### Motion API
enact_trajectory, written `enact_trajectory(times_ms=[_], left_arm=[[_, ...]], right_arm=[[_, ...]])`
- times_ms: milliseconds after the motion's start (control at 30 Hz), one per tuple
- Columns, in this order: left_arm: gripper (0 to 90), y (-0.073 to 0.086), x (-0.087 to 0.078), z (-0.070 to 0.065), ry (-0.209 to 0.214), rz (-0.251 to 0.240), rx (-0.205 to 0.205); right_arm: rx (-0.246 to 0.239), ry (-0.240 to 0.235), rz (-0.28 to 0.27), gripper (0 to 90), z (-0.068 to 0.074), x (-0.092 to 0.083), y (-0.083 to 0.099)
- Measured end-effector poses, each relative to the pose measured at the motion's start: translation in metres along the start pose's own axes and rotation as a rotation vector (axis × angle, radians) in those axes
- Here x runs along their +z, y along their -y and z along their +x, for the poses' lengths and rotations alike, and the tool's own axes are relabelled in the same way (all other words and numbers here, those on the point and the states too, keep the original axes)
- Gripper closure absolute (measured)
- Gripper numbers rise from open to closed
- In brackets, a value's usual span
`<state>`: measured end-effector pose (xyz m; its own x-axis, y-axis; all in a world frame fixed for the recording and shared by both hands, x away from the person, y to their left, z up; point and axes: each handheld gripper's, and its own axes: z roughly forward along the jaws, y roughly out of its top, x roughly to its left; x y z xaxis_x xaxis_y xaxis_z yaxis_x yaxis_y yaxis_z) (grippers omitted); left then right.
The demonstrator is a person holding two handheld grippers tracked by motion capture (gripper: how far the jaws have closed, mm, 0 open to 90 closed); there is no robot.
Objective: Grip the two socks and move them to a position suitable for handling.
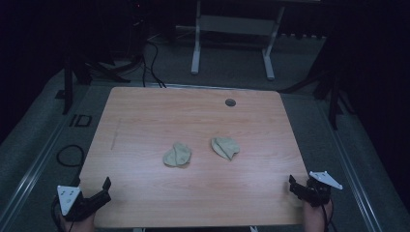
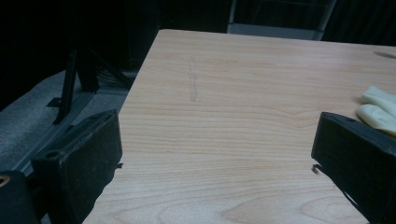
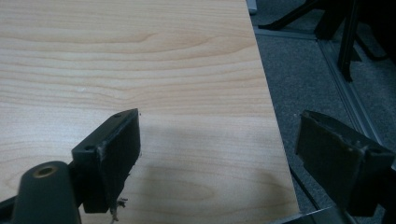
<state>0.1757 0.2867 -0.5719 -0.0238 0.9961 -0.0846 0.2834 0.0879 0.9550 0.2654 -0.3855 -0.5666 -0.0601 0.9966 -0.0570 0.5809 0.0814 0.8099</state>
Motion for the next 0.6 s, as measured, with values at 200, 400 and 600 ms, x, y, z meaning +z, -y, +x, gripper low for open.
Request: enact_trajectory(times_ms=[200, 400, 600], left_arm=[[2.0, -0.002, -0.003, -0.004, 0.016, -0.025, 0.010], [2.0, -0.001, 0.000, -0.005, 0.021, 0.005, 0.015], [2.0, -0.001, -0.001, -0.011, 0.043, 0.005, 0.045]], right_arm=[[-0.003, -0.052, 0.006, 14.1, -0.001, -0.001, 0.000], [-0.028, -0.090, 0.008, 14.1, 0.007, -0.006, -0.007], [0.034, -0.245, 0.062, 13.7, 0.017, -0.005, -0.016]])
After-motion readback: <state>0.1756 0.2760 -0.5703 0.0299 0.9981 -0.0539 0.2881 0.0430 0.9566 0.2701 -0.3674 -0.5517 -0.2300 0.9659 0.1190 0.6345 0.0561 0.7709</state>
